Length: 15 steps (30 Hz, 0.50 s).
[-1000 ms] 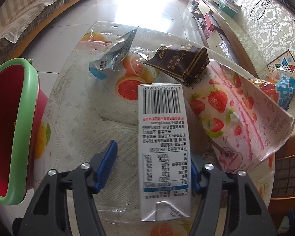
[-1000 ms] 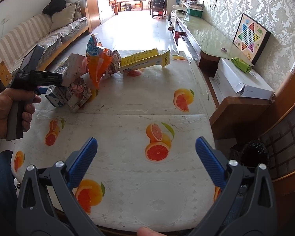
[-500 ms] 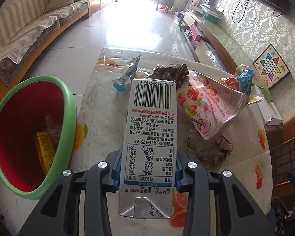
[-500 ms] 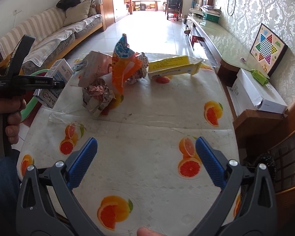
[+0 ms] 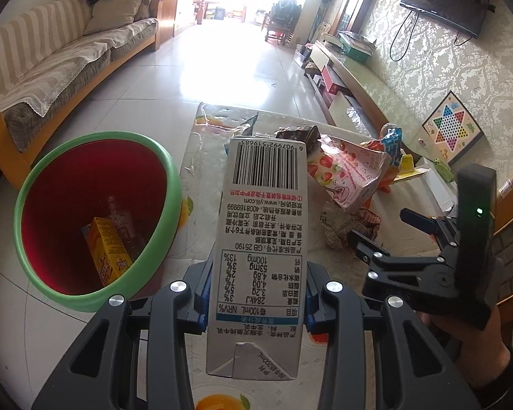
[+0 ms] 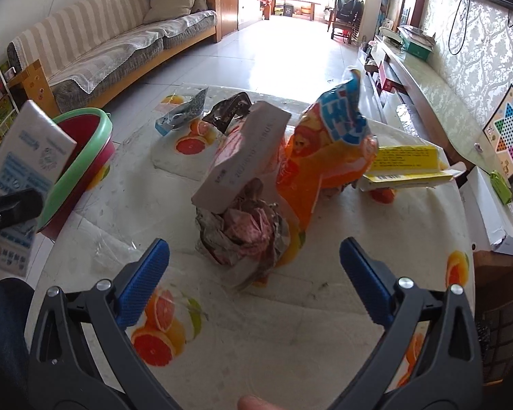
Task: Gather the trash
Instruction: 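Grasp the crumpled foil with the right gripper while the left holds the milk carton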
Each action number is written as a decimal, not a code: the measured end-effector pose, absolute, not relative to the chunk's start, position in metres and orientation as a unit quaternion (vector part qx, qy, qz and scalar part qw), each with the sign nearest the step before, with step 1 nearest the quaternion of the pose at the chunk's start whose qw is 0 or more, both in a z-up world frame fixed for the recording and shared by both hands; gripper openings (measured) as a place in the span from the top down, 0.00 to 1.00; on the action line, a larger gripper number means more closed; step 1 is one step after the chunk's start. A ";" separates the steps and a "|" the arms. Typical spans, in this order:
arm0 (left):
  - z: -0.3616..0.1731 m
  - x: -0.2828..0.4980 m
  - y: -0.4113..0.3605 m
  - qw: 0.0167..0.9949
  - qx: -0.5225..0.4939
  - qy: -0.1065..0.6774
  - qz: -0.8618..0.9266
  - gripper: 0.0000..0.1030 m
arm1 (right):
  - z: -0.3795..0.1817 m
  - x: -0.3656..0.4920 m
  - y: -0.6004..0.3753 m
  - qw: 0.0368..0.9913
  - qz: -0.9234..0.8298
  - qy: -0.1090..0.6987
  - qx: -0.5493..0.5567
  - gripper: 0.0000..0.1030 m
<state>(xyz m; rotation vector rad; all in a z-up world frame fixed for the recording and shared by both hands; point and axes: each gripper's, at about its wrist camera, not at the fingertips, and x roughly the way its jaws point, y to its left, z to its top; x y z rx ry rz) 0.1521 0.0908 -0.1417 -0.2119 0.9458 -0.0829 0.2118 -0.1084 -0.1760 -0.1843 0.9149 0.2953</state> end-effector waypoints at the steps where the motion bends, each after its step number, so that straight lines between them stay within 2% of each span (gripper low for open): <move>1: -0.141 0.149 0.094 0.885 -0.104 0.453 -0.039 0.65 | -0.181 0.218 -0.104 0.880 0.140 0.444 -0.093 0.05; 7: -0.141 0.137 0.112 0.886 -0.117 0.448 -0.029 0.65 | -0.205 0.241 -0.089 0.868 0.131 0.467 -0.110 0.05; 12: -0.146 0.132 0.120 0.885 -0.124 0.449 -0.028 0.65 | -0.216 0.245 -0.083 0.856 0.129 0.488 -0.110 0.31; 15: -0.147 0.131 0.120 0.885 -0.123 0.448 -0.026 0.65 | -0.218 0.240 -0.080 0.855 0.133 0.487 -0.119 0.40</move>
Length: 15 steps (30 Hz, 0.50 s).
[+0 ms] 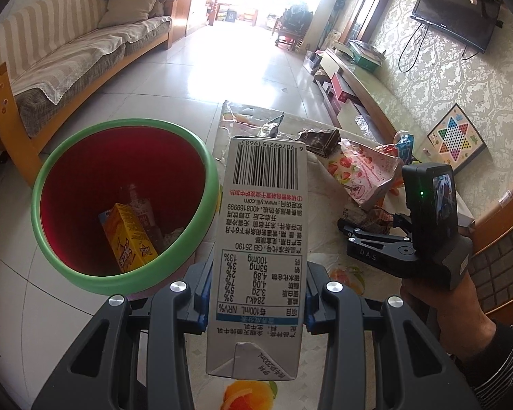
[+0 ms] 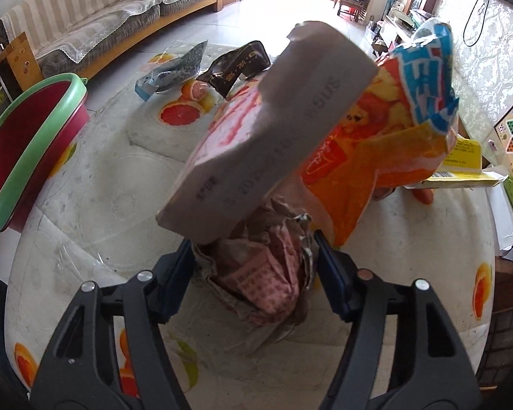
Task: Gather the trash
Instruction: 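Grasp the crumpled foil with the right gripper while the left holds the milk carton, then open the left gripper over the red bin to drop the milk carton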
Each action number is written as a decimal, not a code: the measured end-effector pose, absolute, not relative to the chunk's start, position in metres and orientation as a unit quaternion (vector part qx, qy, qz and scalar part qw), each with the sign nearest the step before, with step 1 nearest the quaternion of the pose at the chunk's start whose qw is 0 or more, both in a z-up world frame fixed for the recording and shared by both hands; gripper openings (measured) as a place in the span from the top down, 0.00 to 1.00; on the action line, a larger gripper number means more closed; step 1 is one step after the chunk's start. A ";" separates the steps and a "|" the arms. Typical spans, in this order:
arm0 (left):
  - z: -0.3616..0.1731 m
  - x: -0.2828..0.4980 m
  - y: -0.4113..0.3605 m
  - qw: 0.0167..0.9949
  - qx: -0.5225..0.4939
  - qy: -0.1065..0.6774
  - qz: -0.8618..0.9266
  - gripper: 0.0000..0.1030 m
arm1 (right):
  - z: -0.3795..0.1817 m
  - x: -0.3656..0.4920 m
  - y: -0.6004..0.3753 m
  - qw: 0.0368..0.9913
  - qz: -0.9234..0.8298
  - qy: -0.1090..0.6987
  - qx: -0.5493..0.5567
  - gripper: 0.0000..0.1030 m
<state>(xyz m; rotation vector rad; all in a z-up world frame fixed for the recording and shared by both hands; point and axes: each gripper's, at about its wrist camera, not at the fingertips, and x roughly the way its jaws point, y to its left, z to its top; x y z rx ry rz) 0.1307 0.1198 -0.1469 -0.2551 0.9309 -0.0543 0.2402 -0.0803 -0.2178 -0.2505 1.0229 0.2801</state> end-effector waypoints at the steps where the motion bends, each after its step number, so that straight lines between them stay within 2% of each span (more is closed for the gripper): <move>1: -0.147 0.130 0.120 0.885 -0.125 0.447 -0.027 0.65 | -0.216 0.238 -0.081 0.855 0.134 0.486 -0.123 0.41; 6: -0.146 0.130 0.119 0.885 -0.125 0.447 -0.025 0.65 | -0.210 0.221 -0.089 0.851 0.135 0.491 -0.126 0.46; 15: -0.148 0.125 0.122 0.887 -0.130 0.442 -0.013 0.65 | -0.181 0.168 -0.122 0.853 0.150 0.488 -0.112 0.46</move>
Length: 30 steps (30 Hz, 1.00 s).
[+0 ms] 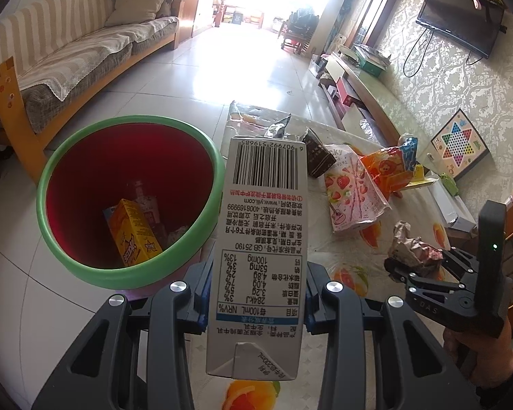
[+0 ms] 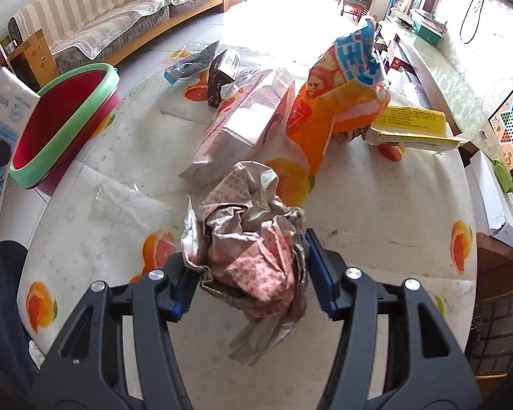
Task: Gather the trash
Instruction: 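Open the left gripper over the red bin to drop the milk carton, then carry the crumpled foil over the red bin and open the right gripper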
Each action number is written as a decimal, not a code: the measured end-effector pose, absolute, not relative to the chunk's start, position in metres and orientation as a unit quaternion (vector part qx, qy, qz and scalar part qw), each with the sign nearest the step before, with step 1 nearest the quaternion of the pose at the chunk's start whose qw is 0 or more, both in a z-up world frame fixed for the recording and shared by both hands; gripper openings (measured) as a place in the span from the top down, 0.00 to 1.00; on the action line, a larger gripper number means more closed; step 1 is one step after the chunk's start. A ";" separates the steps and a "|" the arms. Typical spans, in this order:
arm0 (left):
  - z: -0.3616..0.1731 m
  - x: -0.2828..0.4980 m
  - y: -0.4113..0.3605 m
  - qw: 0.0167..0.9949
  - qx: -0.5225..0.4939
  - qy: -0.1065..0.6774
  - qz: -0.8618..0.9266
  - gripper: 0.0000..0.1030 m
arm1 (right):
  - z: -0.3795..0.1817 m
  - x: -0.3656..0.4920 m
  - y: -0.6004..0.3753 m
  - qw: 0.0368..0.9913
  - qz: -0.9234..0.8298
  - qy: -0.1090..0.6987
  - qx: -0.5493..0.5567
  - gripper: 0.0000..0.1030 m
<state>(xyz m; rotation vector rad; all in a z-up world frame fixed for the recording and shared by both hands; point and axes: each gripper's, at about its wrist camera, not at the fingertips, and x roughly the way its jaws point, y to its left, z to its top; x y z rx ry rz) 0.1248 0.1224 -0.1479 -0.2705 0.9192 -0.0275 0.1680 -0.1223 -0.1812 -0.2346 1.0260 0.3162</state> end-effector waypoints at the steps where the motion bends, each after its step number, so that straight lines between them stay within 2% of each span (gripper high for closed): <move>1: -0.147 0.125 0.123 0.888 -0.131 0.441 -0.012 0.65 | -0.177 0.163 -0.124 0.854 0.153 0.484 -0.111 0.46; 12: -0.136 0.140 0.158 0.896 -0.128 0.424 0.018 0.65 | -0.121 0.133 -0.128 0.872 0.179 0.448 -0.085 0.46; 22: -0.132 0.186 0.217 0.896 -0.113 0.425 0.061 0.64 | -0.103 0.136 -0.102 0.876 0.197 0.430 -0.088 0.46; 24: -0.134 0.192 0.226 0.894 -0.107 0.428 0.078 0.48 | -0.101 0.138 -0.096 0.877 0.199 0.429 -0.088 0.46; 25: -0.135 0.193 0.229 0.894 -0.107 0.428 0.083 0.35 | -0.101 0.139 -0.093 0.877 0.200 0.429 -0.088 0.46; 26: -0.135 0.193 0.233 0.894 -0.109 0.426 0.086 0.27 | -0.100 0.140 -0.090 0.877 0.201 0.428 -0.089 0.46; 27: -0.134 0.193 0.236 0.894 -0.112 0.424 0.088 0.25 | -0.099 0.141 -0.086 0.876 0.202 0.427 -0.091 0.46; 29: -0.133 0.189 0.239 0.897 -0.116 0.417 0.090 0.12 | -0.099 0.145 -0.078 0.875 0.206 0.427 -0.095 0.46; 30: -0.132 0.187 0.241 0.898 -0.116 0.414 0.093 0.10 | -0.099 0.146 -0.073 0.875 0.208 0.426 -0.097 0.46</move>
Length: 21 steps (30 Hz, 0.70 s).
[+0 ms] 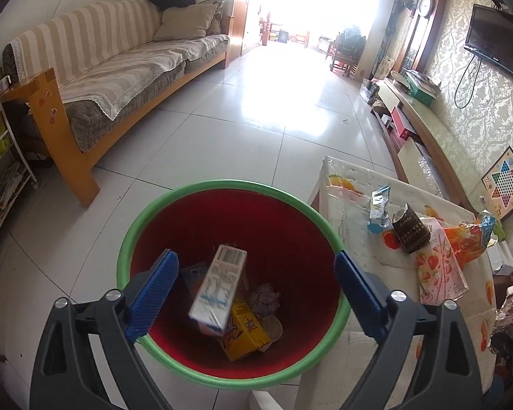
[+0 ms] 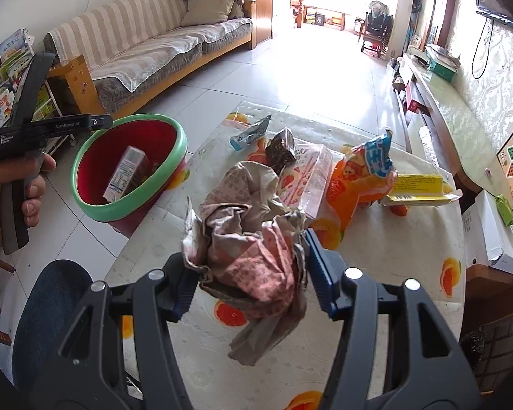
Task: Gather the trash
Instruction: 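Carry the crumpled foil over the red bin and open the right gripper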
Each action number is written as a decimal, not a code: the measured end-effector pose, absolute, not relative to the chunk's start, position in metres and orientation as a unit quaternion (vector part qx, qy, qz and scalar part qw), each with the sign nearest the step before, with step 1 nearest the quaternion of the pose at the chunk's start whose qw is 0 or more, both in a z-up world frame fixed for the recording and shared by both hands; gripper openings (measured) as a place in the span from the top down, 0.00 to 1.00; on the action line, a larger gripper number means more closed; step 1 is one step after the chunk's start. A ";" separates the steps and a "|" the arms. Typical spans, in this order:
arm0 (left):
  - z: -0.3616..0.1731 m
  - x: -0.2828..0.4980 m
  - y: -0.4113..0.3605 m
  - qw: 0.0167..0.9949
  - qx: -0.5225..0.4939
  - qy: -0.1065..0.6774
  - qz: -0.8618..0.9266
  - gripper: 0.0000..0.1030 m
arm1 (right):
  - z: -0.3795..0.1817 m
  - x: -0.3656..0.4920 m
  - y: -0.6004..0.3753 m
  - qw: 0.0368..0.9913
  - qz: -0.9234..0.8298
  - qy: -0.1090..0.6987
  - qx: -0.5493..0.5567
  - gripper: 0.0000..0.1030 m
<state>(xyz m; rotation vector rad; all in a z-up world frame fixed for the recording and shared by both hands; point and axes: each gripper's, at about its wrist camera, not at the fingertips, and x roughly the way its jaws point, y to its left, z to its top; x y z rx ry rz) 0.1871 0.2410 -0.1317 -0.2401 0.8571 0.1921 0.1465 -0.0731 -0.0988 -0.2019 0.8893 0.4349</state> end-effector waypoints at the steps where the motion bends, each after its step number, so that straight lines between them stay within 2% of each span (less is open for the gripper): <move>1: -0.131 0.184 0.243 0.900 -0.116 0.411 0.094 0.08 | -0.098 0.149 -0.068 0.875 0.211 0.425 -0.098 0.46; 13: -0.119 0.123 0.303 0.898 -0.146 0.389 0.142 0.08 | -0.087 0.192 0.056 0.868 0.282 0.394 -0.111 0.46; 21: -0.124 0.072 0.348 0.887 -0.170 0.388 0.184 0.08 | -0.119 0.212 0.142 0.846 0.309 0.406 -0.153 0.44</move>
